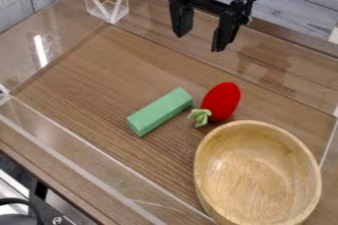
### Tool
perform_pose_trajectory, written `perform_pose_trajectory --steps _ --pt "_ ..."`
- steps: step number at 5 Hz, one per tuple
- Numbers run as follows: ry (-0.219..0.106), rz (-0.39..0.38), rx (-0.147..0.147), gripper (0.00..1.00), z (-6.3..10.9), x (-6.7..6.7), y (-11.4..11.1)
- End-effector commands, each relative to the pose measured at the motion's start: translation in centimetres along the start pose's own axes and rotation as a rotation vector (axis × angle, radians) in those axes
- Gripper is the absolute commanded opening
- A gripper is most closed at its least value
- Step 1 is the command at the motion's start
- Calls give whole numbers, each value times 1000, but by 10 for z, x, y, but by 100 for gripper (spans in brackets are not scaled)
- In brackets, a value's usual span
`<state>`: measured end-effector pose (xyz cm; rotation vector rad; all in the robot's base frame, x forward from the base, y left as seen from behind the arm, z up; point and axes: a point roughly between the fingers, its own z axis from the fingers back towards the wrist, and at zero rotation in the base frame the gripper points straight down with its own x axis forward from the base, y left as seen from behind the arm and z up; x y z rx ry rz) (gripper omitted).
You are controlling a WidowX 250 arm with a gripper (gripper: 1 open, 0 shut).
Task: Move the red object to the left side of the table
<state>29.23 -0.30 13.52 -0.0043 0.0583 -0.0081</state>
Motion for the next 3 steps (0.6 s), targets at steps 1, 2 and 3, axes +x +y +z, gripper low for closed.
perform_pose_trajectory --steps 1,2,3 --pt "10 37 -17 100 -16 7 -3" --pt "-4 29 -44 100 -34 7 -1" --pt "-20 23 -67 100 -42 9 3"
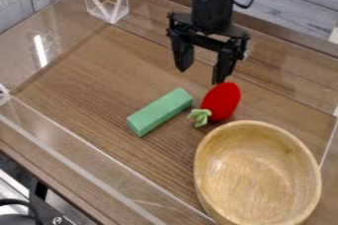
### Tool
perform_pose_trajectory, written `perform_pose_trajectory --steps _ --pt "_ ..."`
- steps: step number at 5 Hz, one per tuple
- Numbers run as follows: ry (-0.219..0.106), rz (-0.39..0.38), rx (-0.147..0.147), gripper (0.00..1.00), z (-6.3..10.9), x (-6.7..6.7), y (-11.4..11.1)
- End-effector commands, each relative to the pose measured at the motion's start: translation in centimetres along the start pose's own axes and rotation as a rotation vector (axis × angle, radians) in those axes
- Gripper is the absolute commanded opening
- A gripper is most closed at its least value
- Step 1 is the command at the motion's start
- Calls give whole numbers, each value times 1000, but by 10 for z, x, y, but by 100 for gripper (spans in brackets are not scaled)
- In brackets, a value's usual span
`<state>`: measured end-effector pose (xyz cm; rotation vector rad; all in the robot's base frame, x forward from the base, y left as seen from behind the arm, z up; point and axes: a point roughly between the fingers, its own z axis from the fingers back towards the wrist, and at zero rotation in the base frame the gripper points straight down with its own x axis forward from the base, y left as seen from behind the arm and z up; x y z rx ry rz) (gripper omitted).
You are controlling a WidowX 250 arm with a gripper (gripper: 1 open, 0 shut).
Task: Move the red object to the left side of the table
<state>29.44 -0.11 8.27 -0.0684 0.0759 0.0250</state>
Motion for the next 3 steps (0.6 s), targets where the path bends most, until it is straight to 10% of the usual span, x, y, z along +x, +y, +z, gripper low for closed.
perform_pose_trajectory --steps 1,3 --pt "-42 -16 -15 100 3 4 -9" --pt "-54 -59 -32 100 -12 1 -29"
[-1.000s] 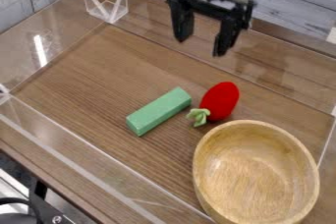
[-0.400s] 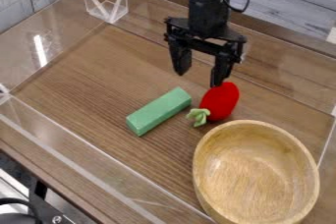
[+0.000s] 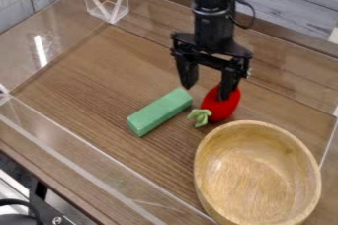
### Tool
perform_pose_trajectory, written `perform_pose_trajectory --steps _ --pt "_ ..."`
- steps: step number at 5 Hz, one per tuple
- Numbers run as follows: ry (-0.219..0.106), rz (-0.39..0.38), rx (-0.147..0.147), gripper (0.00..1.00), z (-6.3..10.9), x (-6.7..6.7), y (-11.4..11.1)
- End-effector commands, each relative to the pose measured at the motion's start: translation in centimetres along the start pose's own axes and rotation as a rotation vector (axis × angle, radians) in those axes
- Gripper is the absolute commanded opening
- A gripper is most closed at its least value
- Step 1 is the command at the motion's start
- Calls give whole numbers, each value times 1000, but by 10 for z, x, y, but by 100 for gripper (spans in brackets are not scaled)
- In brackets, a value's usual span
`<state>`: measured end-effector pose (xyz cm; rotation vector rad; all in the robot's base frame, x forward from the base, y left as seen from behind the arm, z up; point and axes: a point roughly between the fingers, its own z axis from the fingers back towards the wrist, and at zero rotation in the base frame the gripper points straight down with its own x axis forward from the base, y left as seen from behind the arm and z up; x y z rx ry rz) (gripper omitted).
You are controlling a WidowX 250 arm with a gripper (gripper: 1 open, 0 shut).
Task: Move the red object to the left side of the table
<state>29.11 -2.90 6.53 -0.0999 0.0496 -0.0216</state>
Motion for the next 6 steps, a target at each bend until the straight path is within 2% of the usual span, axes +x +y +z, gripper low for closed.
perform_pose_trajectory --steps 1,2,3,6 --pt "-52 -60 -10 100 0 2 -13" --pt "-87 -107 -14 100 -10 6 -11" --pt "-103 -133 -17 100 -15 8 -3" --pt "-160 -13 -31 100 4 17 -15"
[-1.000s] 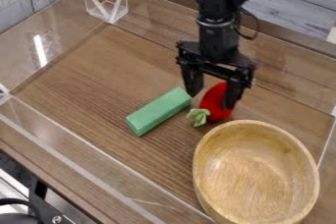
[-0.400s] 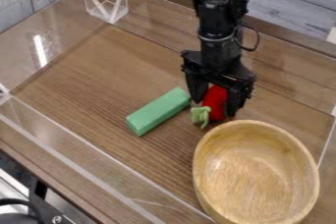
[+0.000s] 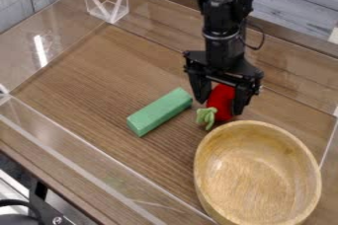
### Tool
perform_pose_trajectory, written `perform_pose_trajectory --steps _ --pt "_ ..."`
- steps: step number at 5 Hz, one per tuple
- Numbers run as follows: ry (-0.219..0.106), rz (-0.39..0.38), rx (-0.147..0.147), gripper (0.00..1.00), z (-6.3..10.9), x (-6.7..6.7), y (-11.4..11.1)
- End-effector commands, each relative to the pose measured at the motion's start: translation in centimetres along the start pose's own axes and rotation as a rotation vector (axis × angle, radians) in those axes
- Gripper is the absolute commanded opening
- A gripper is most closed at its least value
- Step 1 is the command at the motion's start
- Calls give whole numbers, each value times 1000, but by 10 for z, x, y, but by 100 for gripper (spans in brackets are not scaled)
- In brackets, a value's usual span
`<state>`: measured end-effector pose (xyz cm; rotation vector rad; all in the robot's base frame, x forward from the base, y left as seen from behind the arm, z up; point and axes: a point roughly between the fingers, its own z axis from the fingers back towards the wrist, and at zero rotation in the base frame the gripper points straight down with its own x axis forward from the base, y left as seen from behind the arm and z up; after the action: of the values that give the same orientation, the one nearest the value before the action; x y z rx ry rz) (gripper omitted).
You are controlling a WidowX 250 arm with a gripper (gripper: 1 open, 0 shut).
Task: Move the red object to the left side of the table
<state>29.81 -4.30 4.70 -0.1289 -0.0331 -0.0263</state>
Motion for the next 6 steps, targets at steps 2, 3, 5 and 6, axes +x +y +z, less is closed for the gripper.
perform_pose_trajectory --steps 2,3,5,6 --pt "-78 -42 -7 100 22 -3 1" --pt "-81 -66 -10 100 31 -5 13" --pt "-77 -98 -11 100 31 6 24" --pt "-67 -113 -10 100 25 16 23"
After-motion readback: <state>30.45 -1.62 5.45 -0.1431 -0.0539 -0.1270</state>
